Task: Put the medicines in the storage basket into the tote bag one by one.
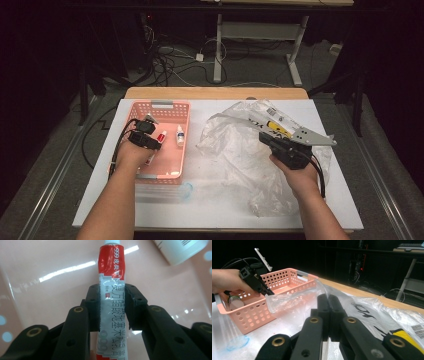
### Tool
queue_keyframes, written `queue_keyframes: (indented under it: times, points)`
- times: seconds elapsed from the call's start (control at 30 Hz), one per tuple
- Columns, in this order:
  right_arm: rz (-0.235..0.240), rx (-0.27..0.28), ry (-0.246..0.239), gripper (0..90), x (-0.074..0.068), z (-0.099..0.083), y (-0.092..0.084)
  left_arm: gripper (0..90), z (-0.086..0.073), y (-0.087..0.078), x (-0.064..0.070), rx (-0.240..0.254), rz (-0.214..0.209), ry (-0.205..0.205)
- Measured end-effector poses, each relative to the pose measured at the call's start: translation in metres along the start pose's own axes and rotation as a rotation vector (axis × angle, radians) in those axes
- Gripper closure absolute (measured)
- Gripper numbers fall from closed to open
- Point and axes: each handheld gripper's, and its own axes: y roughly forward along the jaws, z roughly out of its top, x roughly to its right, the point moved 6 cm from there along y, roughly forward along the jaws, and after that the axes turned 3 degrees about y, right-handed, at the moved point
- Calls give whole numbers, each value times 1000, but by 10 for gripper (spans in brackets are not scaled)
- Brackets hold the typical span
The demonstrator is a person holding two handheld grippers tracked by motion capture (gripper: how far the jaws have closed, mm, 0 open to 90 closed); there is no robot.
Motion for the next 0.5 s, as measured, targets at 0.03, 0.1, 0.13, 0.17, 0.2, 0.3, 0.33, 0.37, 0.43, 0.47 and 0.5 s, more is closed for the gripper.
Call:
queue_keyframes:
  times: [0.03, 0.1, 0.13, 0.17, 0.2, 0.3, 0.33, 0.37, 0.43, 0.47, 0.5]
  points:
    - [0, -1, -1, 900, 0, 0, 0, 667, 0, -2, 0, 14, -3, -2]
    - [-1, 2, 0, 900, 1, 0, 0, 668, 1, -6, 0, 43, -6, -2]
    - [-2, 2, -1, 900, 1, 0, -1, 668, 2, -10, 2, 74, -18, -4]
    - [-2, 2, -1, 900, 1, 0, -1, 667, 2, -10, 2, 74, -18, -4]
    - [-2, 2, -1, 900, 1, 0, -1, 667, 2, -12, 2, 88, -20, -3]
    - [-3, 1, 0, 900, 1, 0, -1, 668, 3, -19, 5, 128, -24, 13]
    - [-2, 0, -2, 900, 1, 0, -1, 668, 2, -21, 6, 137, -25, 18]
    - [-1, -1, -1, 900, 0, 0, -1, 667, 2, -23, 7, 147, -23, 23]
    - [-3, 0, 0, 900, 1, 0, -1, 668, 1, -27, 8, 173, -22, 28]
    - [-3, 2, -1, 900, 1, 0, -1, 668, 1, -28, 9, 189, -28, 28]
    - [-3, 2, -1, 900, 1, 0, -1, 668, 0, -30, 10, 202, -30, 30]
